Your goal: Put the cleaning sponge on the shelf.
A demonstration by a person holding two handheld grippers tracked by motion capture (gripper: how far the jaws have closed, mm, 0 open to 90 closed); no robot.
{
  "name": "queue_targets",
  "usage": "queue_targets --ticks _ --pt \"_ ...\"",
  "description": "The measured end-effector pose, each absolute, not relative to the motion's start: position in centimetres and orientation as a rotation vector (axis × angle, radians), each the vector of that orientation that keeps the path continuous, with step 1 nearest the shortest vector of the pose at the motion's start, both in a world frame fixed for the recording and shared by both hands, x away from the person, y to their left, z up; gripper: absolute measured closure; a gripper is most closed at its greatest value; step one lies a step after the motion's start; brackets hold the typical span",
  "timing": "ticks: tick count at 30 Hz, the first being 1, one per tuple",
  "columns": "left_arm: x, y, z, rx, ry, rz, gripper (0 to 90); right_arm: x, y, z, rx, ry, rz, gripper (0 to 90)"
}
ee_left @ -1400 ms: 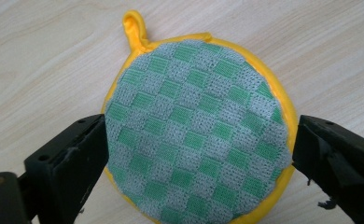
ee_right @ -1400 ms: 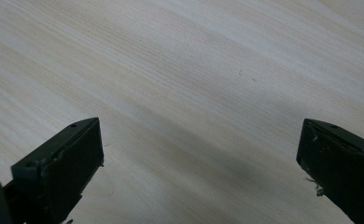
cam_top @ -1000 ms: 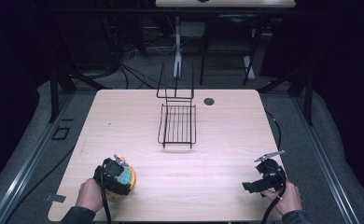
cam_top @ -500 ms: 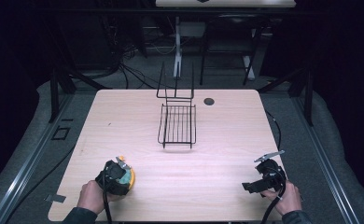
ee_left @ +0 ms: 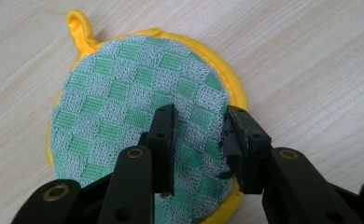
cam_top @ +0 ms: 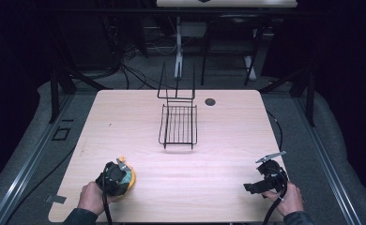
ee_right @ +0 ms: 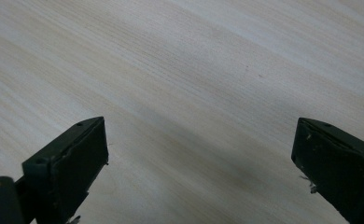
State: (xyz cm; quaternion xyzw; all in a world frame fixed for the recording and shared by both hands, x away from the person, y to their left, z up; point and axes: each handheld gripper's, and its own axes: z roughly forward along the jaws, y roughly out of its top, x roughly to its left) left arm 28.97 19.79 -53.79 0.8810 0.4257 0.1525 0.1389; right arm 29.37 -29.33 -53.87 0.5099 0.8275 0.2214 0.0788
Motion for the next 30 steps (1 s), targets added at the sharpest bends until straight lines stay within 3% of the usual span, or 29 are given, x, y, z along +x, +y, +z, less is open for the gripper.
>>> queue_targets --ticks 19,30 --pt "28.93 20.32 -53.68 2.501 1.218 0.413 78.2 29.36 -29.33 -53.84 1.516 2.486 0.651 5.6" --pt "28.92 20.61 -53.45 2.493 1.214 0.476 86.8 29.34 -29.4 -53.74 1.505 2.476 0.654 6.4"
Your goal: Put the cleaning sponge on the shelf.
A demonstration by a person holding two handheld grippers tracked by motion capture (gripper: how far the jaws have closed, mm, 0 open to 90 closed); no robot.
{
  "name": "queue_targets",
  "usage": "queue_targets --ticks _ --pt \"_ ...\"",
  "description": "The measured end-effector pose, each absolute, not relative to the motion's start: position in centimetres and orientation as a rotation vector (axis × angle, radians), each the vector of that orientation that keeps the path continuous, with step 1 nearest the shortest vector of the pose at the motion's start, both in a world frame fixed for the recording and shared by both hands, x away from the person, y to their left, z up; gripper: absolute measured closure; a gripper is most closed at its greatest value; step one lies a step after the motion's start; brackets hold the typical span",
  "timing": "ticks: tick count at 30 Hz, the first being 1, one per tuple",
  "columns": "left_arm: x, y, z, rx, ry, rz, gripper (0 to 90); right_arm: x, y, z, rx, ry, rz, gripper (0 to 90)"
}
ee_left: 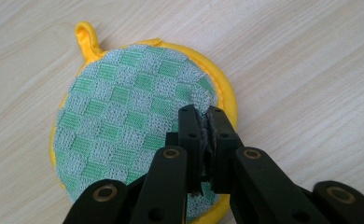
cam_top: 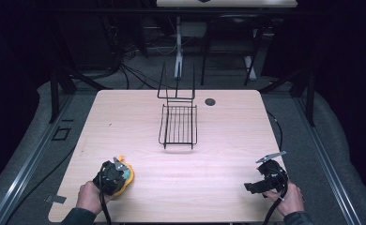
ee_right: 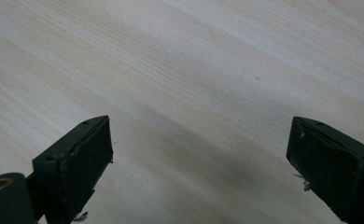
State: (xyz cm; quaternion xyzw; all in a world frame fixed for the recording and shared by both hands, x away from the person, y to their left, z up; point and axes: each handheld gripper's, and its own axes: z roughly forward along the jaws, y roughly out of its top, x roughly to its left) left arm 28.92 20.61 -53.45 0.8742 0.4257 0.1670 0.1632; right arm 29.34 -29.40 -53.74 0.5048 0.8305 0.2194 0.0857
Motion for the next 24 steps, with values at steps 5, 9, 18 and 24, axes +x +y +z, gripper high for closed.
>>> queue_targets --ticks 5,9,18,24 --pt "28.9 21.1 -53.0 2.494 1.215 0.517 87.6 29.3 -29.5 -53.7 1.503 2.469 0.659 6.4" --pt "28.7 21.5 -52.5 2.485 1.214 0.549 87.8 29.3 -29.5 -53.6 1.497 2.468 0.654 6.4" --pt "28.2 22.1 -51.5 2.449 1.204 0.611 87.9 29.3 -29.5 -53.6 1.494 2.467 0.657 6.6" --pt "27.9 22.3 -51.1 2.421 1.189 0.652 87.8 29.3 -29.6 -53.5 1.491 2.462 0.665 6.6"
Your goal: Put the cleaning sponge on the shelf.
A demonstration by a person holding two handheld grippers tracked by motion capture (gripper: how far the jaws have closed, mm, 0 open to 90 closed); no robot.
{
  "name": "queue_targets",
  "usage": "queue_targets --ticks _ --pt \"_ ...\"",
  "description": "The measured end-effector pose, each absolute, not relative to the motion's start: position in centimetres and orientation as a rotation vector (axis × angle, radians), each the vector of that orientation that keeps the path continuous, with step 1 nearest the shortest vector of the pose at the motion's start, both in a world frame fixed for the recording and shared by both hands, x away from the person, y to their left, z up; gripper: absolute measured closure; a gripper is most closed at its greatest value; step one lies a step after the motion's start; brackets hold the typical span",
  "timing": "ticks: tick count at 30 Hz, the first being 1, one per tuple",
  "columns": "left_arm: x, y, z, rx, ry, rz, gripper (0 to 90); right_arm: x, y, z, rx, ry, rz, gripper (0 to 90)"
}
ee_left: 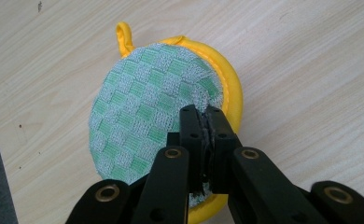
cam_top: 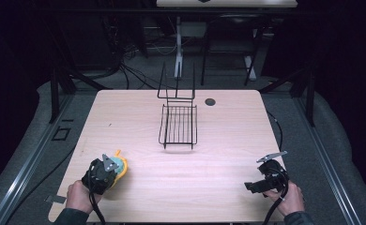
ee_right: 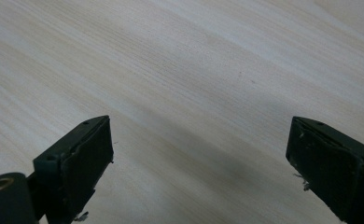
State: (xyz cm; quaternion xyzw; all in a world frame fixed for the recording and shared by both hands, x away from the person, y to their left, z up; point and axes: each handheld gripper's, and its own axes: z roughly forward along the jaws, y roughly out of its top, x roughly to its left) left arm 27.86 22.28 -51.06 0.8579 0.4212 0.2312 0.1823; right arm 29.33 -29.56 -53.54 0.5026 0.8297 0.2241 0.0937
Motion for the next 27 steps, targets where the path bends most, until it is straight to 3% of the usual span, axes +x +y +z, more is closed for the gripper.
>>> queue_targets --ticks 27 --pt "27.2 21.5 -48.1 2.343 1.113 0.703 87.7 29.3 -29.7 -53.3 1.492 2.455 0.682 6.2"
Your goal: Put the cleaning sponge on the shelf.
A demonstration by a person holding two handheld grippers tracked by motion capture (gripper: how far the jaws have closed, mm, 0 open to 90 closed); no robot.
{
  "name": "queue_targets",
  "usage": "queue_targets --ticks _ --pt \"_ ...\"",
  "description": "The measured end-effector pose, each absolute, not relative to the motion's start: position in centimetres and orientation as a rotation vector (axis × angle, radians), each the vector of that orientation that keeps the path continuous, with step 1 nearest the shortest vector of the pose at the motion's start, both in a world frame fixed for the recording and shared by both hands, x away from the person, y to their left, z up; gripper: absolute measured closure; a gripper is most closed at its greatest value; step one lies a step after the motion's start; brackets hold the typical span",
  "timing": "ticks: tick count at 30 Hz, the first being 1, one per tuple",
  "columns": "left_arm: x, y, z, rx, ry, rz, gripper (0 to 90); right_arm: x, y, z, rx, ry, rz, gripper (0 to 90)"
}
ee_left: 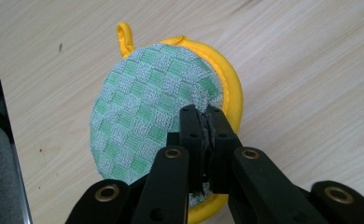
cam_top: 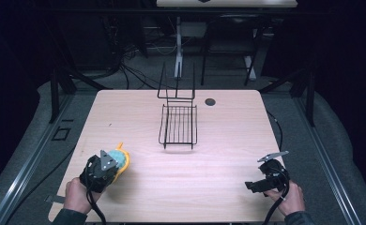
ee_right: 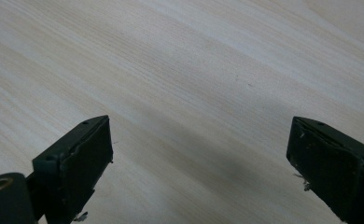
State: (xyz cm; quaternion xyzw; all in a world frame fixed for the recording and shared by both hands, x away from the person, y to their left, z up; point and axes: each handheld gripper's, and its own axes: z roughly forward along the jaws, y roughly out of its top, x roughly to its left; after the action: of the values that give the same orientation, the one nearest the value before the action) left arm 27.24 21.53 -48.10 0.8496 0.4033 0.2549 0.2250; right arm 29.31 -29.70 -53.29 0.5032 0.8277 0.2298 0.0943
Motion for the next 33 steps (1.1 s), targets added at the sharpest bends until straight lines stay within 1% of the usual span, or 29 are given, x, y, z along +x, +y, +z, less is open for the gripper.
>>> queue_targets --ticks 21,33 --pt "27.8 20.5 -46.2 2.286 1.057 0.747 87.7 29.3 -29.5 -53.4 1.487 2.459 0.687 6.0" --pt "28.5 19.4 -45.3 2.289 0.997 0.773 87.7 29.2 -29.4 -53.4 1.476 2.465 0.681 6.0"
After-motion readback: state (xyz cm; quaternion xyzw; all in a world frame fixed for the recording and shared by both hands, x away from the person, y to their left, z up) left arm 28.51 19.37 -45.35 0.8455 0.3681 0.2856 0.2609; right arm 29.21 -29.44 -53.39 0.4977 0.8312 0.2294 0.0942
